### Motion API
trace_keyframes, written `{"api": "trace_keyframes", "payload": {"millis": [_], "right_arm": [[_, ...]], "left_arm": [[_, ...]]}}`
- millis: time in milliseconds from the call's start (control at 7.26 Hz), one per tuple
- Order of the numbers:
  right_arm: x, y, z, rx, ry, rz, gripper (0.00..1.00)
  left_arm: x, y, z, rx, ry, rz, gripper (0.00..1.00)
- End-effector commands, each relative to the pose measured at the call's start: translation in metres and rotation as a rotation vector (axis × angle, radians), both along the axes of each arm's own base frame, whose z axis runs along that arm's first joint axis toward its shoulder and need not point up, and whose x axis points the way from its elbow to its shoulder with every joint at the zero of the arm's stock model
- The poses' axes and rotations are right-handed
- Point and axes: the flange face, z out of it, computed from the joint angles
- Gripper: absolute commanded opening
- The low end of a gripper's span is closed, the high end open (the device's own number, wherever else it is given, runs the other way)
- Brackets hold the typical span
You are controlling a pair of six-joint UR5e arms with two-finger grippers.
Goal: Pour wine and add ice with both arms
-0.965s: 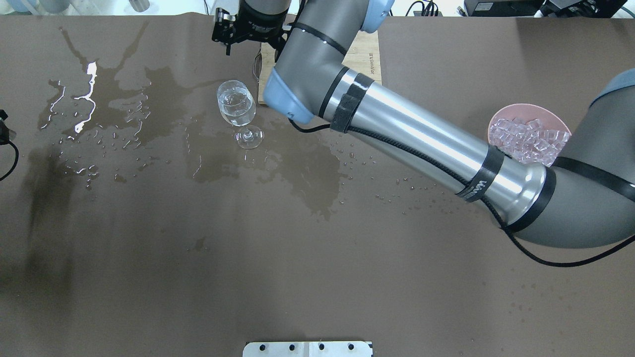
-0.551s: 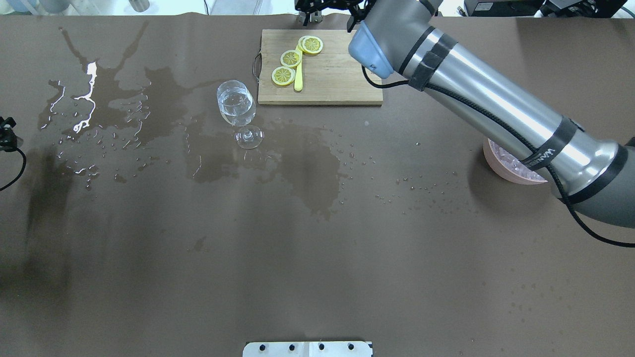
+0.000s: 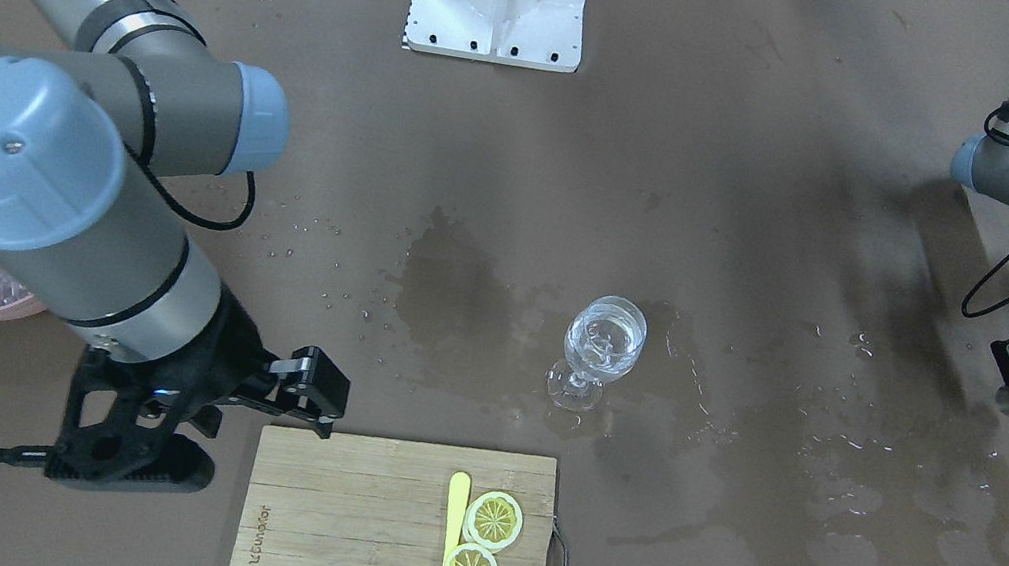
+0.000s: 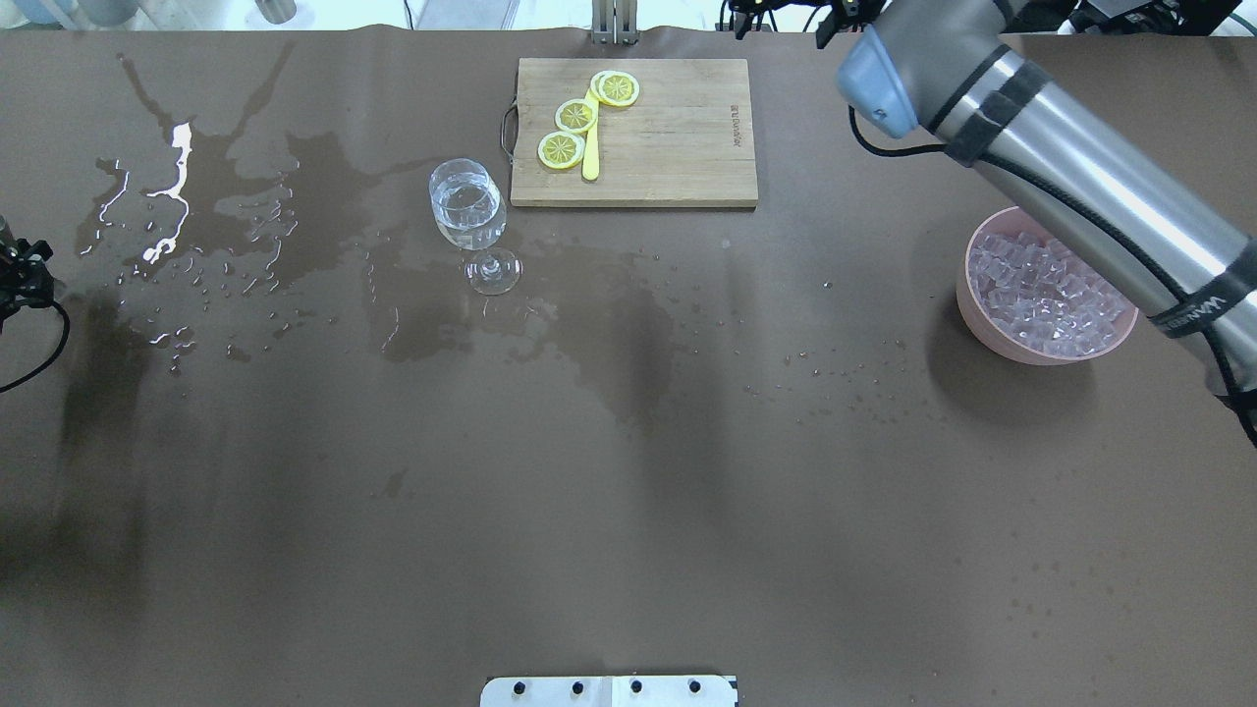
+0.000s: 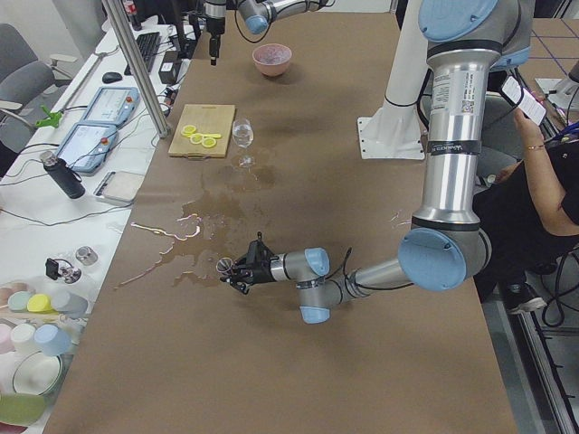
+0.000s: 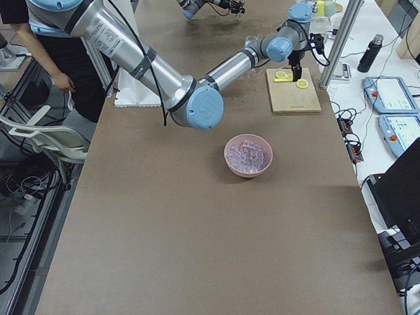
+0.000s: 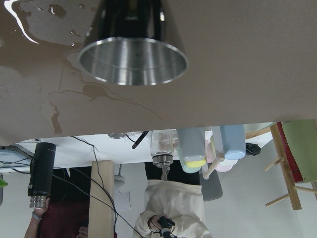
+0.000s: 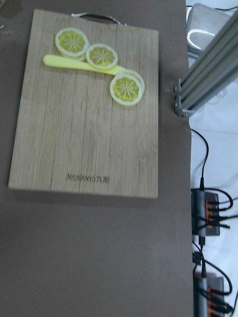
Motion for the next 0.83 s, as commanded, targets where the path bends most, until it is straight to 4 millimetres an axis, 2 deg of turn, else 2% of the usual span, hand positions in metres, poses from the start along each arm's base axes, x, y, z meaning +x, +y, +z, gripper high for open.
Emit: {"api": "trace_keyframes", "payload": {"millis": [0, 413, 551, 689], "right_arm": [[0.067, 0.010, 0.074, 0.017, 0.042, 0.016, 1.00], [0.142, 0.014, 0.157, 0.042, 0.119, 0.018, 1.00], [0.172, 0.015, 0.169, 0.051, 0.128, 0.033, 1.00], [0.180, 0.019, 0.183, 0.031, 0.135, 0.041, 1.00]], "left_arm": [[0.002, 0.000, 0.000, -0.001, 0.000, 0.005, 0.09], [0.003, 0.000, 0.000, -0.003, 0.001, 0.009, 0.09], [0.003, 0.000, 0.000, -0.004, 0.002, 0.010, 0.09], [0.005, 0.001, 0.000, -0.004, 0.002, 0.016, 0.09]]}}
